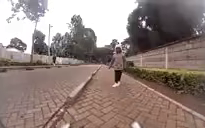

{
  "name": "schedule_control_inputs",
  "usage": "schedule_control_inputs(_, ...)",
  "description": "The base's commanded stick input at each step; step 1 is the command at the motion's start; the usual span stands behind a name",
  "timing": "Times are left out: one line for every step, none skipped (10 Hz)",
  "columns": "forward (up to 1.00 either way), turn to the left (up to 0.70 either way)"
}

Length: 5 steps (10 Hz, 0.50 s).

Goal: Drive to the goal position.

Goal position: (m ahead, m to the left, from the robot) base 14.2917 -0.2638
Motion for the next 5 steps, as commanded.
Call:
schedule_control_inputs(0.5, -0.5)
schedule_control_inputs(0.5, -0.5)
schedule_control_inputs(0.5, -0.5)
schedule_control_inputs(0.5, -0.29)
schedule_control_inputs(0.5, -0.12)
